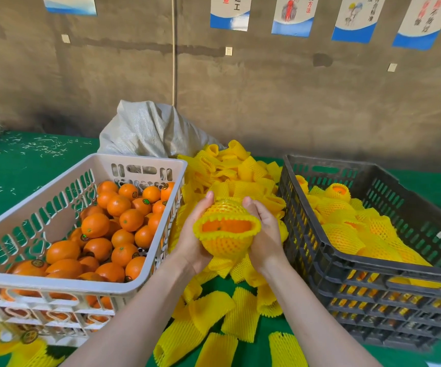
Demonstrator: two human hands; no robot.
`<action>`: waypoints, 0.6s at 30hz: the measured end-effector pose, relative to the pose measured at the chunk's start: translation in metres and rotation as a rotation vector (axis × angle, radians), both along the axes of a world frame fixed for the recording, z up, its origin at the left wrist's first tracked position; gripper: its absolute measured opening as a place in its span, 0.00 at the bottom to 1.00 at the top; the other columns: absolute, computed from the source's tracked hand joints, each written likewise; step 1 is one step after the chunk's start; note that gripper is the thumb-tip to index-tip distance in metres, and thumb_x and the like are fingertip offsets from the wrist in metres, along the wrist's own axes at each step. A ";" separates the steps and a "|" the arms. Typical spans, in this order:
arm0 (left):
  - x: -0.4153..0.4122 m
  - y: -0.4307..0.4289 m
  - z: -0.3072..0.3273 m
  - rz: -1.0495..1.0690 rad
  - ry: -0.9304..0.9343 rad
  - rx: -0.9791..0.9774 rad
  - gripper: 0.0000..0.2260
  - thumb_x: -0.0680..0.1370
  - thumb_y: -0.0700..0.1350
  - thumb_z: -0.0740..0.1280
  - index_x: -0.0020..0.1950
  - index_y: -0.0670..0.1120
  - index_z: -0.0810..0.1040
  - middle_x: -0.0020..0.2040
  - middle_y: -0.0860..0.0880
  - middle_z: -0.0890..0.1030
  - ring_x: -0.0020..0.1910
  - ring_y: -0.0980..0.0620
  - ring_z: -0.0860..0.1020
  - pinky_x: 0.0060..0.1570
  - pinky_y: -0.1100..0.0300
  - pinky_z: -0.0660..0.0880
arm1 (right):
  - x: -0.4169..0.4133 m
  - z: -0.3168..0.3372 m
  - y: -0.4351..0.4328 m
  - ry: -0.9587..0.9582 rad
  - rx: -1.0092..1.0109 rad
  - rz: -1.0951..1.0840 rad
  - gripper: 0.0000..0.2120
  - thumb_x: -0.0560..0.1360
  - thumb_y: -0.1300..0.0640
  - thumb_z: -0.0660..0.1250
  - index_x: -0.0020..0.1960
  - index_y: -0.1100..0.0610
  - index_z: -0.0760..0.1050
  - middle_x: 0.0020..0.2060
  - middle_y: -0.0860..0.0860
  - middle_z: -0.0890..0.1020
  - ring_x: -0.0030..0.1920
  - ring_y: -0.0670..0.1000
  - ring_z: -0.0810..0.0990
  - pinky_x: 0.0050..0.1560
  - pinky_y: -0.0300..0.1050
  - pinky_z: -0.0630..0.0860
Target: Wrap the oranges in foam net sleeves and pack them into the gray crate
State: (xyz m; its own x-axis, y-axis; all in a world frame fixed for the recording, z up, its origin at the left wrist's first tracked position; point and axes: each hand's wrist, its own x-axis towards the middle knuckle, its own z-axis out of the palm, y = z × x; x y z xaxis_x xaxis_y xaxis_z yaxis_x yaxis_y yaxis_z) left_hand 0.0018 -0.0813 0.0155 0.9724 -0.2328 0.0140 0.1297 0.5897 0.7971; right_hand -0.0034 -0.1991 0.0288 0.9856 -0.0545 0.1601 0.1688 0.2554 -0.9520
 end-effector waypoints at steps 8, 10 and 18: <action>0.003 -0.006 0.003 0.534 -0.052 0.406 0.21 0.79 0.53 0.64 0.28 0.46 0.69 0.27 0.43 0.70 0.27 0.47 0.70 0.32 0.55 0.67 | -0.004 -0.022 0.006 0.453 0.256 -0.066 0.16 0.82 0.47 0.55 0.42 0.51 0.76 0.32 0.51 0.82 0.39 0.56 0.79 0.37 0.50 0.77; 0.002 -0.006 -0.002 0.559 -0.169 0.508 0.26 0.79 0.53 0.63 0.21 0.51 0.62 0.23 0.51 0.63 0.24 0.53 0.62 0.32 0.54 0.59 | -0.006 -0.022 0.004 0.449 0.300 -0.051 0.17 0.81 0.44 0.54 0.43 0.52 0.76 0.35 0.53 0.82 0.41 0.57 0.79 0.40 0.53 0.77; 0.007 0.001 -0.009 0.743 -0.326 0.788 0.26 0.77 0.49 0.67 0.25 0.47 0.58 0.22 0.52 0.58 0.25 0.52 0.56 0.31 0.52 0.57 | -0.013 -0.025 0.008 0.438 0.200 0.063 0.13 0.71 0.40 0.66 0.41 0.49 0.80 0.40 0.52 0.85 0.48 0.58 0.81 0.47 0.55 0.78</action>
